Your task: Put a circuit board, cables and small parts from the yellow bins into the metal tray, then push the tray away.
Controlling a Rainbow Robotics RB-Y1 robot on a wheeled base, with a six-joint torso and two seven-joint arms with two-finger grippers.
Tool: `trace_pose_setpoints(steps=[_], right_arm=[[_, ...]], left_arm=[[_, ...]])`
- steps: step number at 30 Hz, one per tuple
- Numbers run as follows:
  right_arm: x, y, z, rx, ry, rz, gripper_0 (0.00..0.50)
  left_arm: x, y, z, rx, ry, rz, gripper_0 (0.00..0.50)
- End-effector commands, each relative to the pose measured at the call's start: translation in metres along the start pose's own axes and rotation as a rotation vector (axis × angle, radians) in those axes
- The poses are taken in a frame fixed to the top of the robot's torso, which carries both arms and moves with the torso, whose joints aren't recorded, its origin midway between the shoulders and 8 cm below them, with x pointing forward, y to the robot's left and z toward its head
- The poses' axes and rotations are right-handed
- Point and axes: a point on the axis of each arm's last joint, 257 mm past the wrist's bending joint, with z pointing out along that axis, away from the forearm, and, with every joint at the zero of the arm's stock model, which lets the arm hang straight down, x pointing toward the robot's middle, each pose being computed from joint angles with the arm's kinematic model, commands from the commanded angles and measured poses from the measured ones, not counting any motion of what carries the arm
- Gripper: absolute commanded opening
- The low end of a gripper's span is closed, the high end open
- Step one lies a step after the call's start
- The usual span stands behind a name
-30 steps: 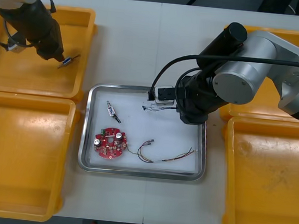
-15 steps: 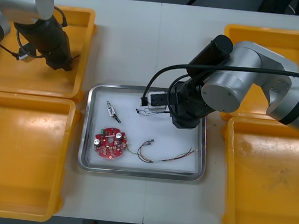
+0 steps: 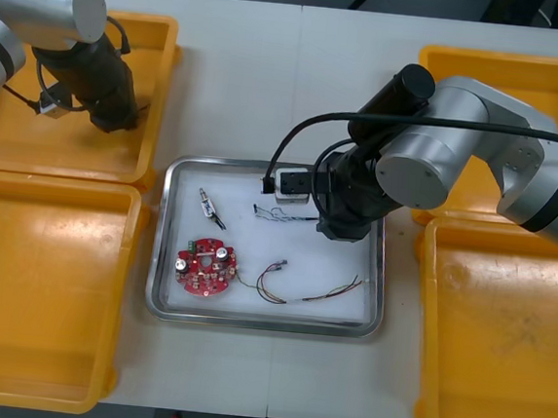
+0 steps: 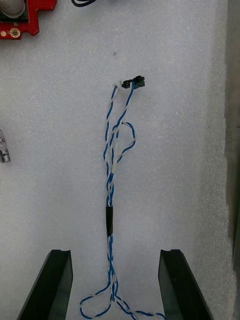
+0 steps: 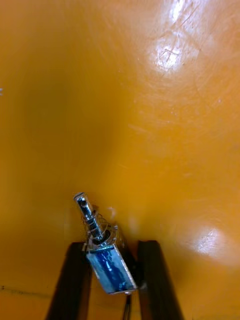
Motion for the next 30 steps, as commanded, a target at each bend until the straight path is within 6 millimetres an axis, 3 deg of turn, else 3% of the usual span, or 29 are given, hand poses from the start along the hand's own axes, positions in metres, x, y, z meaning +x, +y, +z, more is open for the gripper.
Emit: trace_pose_setpoints(steps=[1, 7, 13, 22, 25, 30], right_arm=[[-0.009, -0.027, -0.045, 0.044, 0.002, 0.023, 0.5], [0.006, -0.035, -0.087, 0.048, 0.055, 0.124, 0.5], [0.026, -0.04, -0.118, 0.035, 0.095, 0.31, 0.5], [0.07, -0.052, -0.17, 0.071, 0.168, 0.641, 0.5], [0.085, -0.056, -0.188, 0.095, 0.185, 0.743, 0.5], [0.11, -0.057, -0.211, 0.13, 0.213, 0.912, 0.5]], left_arm=[[0.026, -0.016, -0.015, 0.039, 0.023, -0.007, 0.0], [0.025, -0.018, -0.016, 0.045, 0.02, 0.006, 0.0], [0.006, -0.026, -0.023, 0.054, -0.008, 0.074, 0.0], [-0.058, -0.034, -0.063, -0.012, -0.099, 0.298, 0.0], [-0.072, -0.035, -0.075, -0.028, -0.116, 0.376, 0.0], [-0.079, -0.04, -0.099, -0.037, -0.129, 0.53, 0.0]])
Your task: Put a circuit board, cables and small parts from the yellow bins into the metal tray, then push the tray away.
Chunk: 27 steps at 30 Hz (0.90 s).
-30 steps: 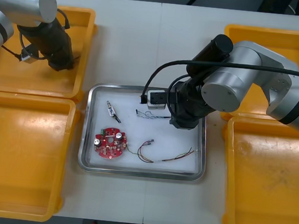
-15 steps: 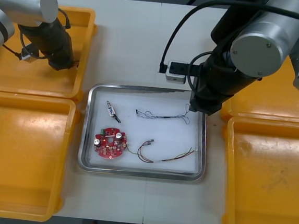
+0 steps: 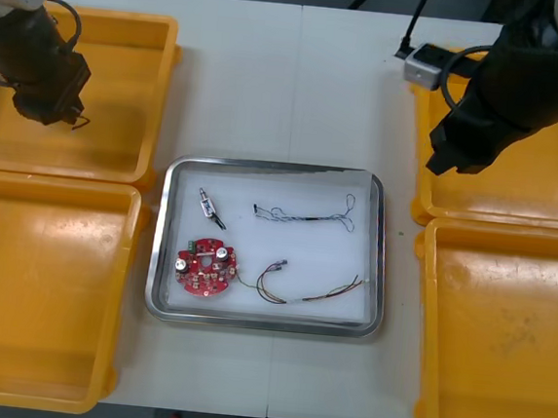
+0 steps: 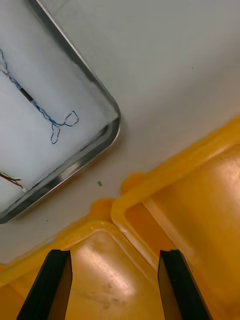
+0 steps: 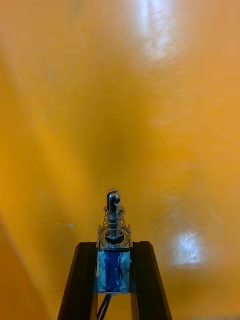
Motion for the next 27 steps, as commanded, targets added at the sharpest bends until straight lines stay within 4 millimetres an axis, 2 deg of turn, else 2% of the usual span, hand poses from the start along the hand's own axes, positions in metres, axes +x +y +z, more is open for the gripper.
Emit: trace_pose_setpoints(steps=[1, 8, 14, 22, 27], right_arm=[[0.009, -0.035, -0.043, 0.078, -0.039, 0.181, 0.5], [0.034, -0.062, -0.051, 0.096, -0.071, 0.444, 0.5], [0.062, -0.08, -0.049, 0.115, -0.076, 0.646, 0.5], [0.104, -0.097, -0.042, 0.134, -0.062, 0.866, 0.5], [0.123, -0.1, -0.036, 0.137, -0.041, 0.915, 0.5]], left_arm=[[-0.024, -0.023, -0.064, 0.061, -0.058, 0.02, 0.0], [-0.013, -0.012, -0.109, 0.022, -0.095, 0.352, 0.0], [0.005, -0.005, -0.134, 0.011, -0.099, 0.545, 0.0], [0.042, 0.002, -0.142, 0.052, -0.117, 0.746, 0.0], [0.066, 0.004, -0.145, 0.076, -0.099, 0.811, 0.0]])
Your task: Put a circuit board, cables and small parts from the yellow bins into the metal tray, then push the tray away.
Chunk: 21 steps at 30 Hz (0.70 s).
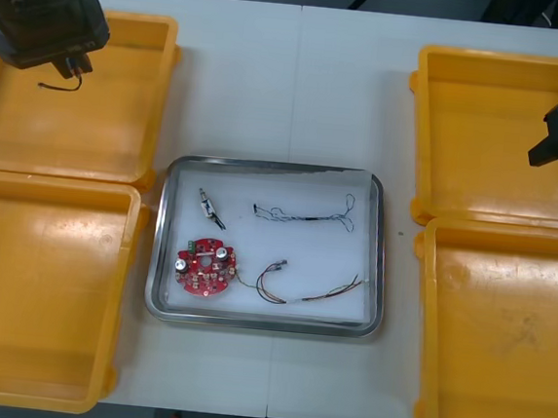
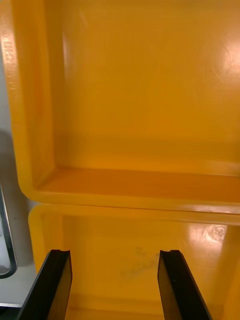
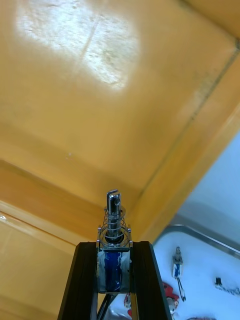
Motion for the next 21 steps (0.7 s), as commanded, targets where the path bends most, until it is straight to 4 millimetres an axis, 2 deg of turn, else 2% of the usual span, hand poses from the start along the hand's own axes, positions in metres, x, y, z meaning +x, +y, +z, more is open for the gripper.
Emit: trace_pose_setpoints(steps=[1, 12, 17, 21], right_arm=[[0.005, -0.035, -0.011, 0.057, -0.025, 0.078, 0.5], [0.03, -0.056, -0.002, 0.09, -0.016, 0.102, 0.5], [0.048, -0.059, 0.004, 0.103, -0.007, 0.102, 0.5], [0.058, -0.063, 0.004, 0.103, -0.007, 0.11, 0.5]], left_arm=[[0.007, 0.001, -0.014, 0.01, -0.013, -0.013, 0.0], [0.06, -0.029, -0.013, 0.095, -0.025, 0.134, 0.0], [0.093, -0.051, -0.002, 0.131, -0.025, 0.198, 0.0], [0.111, -0.065, 0.01, 0.149, -0.02, 0.218, 0.0]])
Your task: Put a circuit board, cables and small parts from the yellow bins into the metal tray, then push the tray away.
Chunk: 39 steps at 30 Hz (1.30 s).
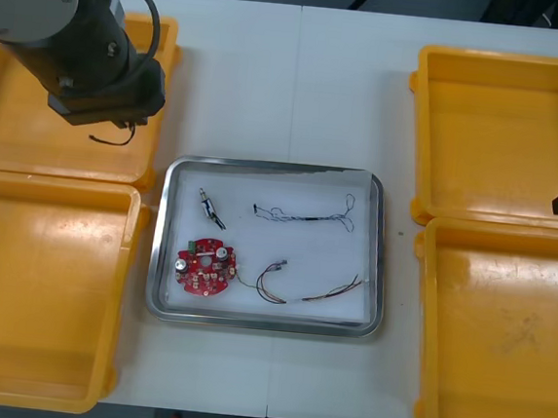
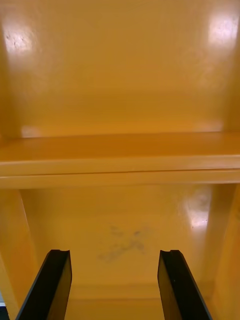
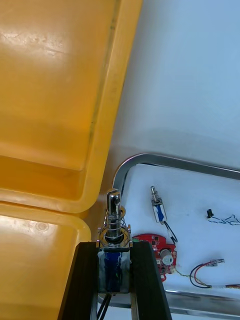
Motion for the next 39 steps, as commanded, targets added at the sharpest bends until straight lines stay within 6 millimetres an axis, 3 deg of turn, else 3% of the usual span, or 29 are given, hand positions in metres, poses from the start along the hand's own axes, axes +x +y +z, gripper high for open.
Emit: trace_pose_setpoints(steps=[1, 9, 21, 33, 39], right_arm=[[0.007, -0.026, -0.015, 0.046, -0.038, 0.055, 0.5], [0.023, -0.03, -0.011, 0.034, -0.022, 0.069, 0.5], [0.034, -0.031, -0.005, 0.023, 0.005, 0.089, 0.5], [0.034, -0.031, -0.005, 0.021, 0.005, 0.088, 0.5], [0.034, -0.031, -0.005, 0.021, 0.005, 0.088, 0.5]], left_arm=[[0.016, -0.029, 0.012, 0.046, -0.013, -0.021, 0.0], [0.056, -0.067, 0.05, 0.019, -0.022, 0.069, 0.0], [0.105, -0.098, 0.093, -0.011, -0.019, 0.113, 0.0], [0.107, -0.109, 0.122, -0.034, -0.039, 0.08, 0.0], [0.109, -0.105, 0.133, -0.059, -0.047, 0.073, 0.0]])
